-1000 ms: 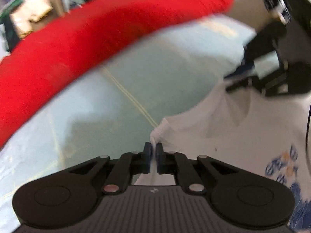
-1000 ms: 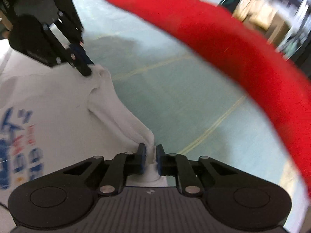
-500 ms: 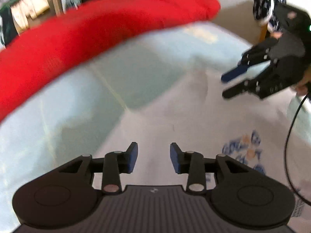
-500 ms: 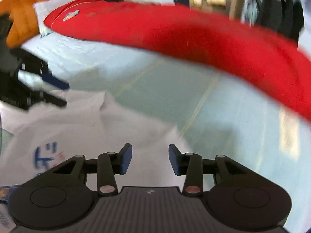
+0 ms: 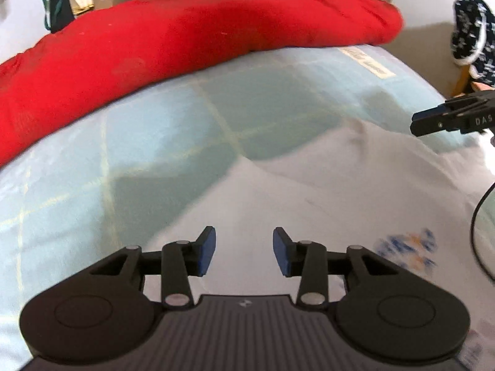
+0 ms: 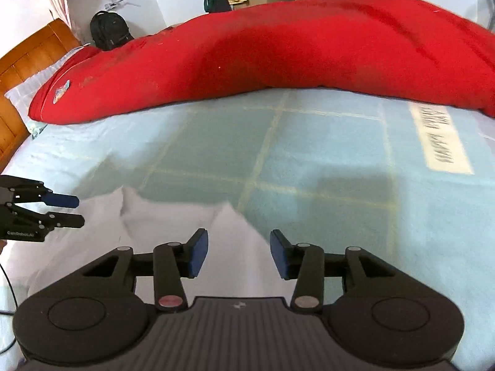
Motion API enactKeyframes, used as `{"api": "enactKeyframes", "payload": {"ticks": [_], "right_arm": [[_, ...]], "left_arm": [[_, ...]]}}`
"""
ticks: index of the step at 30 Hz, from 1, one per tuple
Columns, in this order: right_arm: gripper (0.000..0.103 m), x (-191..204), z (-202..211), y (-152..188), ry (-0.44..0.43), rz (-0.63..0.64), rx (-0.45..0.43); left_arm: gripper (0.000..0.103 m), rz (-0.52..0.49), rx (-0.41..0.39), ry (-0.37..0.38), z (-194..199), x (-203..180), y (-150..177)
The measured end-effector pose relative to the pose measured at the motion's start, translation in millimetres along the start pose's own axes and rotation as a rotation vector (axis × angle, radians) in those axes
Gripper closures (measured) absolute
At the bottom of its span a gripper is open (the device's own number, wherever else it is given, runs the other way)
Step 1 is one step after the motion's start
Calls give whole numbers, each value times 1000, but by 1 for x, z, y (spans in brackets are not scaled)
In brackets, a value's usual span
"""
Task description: Fold clothes
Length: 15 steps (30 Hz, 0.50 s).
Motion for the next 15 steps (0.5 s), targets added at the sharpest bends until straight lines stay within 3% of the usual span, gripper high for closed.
{"api": "enactKeyframes", "payload": {"ticks": [4, 9, 15], "right_arm": [[45, -7, 44, 44, 13, -77, -8], [45, -11, 89, 111, 128, -160, 11], [45, -26, 139, 173, 272, -273, 33]], "left_arm": [[61, -20, -5, -3, 16, -34, 23], [56, -22, -10, -40, 33, -71, 33], [54, 11, -48, -40, 45, -113, 24]]}}
Point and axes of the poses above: each gripper's, at about its wrist camera, not at the fingertips, and z roughly against the way its jaws point, x to its left, y to its underside, the point moved 2 cm from there along -z, roughly the way its jaws point, and after that the axes turned 1 degree about x, right-handed, at the moved point
